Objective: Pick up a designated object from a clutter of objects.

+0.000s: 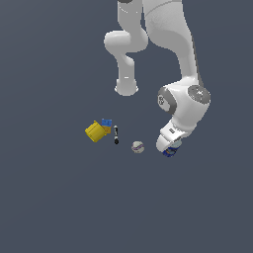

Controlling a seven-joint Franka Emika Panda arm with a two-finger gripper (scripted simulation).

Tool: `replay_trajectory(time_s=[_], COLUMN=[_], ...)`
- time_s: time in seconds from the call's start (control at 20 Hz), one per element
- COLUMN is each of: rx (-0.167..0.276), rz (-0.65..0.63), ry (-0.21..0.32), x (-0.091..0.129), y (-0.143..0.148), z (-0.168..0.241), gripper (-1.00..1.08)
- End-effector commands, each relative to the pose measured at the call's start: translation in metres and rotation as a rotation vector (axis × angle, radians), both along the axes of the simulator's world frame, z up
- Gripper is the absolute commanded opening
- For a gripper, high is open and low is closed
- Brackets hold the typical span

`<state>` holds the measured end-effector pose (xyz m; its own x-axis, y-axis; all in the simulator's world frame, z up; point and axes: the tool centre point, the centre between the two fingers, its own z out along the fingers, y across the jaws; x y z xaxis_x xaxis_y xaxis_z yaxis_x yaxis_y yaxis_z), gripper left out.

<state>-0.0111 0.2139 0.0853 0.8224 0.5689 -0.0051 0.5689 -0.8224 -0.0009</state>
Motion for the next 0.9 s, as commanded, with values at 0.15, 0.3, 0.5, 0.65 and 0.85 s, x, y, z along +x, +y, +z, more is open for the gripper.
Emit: replay_trajectory(time_s=[0.15,0.3,0.5,0.65,0.85], rx=[0.001,0.001,0.001,0.001,0.003], rz=[-0.001,-0.001,-0.001,-0.001,-0.001], ry=[-0.005,-0.005,-0.005,-0.005,-0.005], x=[-0.007,-0.014,-0.025,-0.034,-0.046], y=[-0.021,-0.037,-0.063,-0.083,-0.111], z=[0.022,0.038,0.063,0.083,0.110], gripper=[-1.00,-1.00,-1.00,-1.00,-1.00])
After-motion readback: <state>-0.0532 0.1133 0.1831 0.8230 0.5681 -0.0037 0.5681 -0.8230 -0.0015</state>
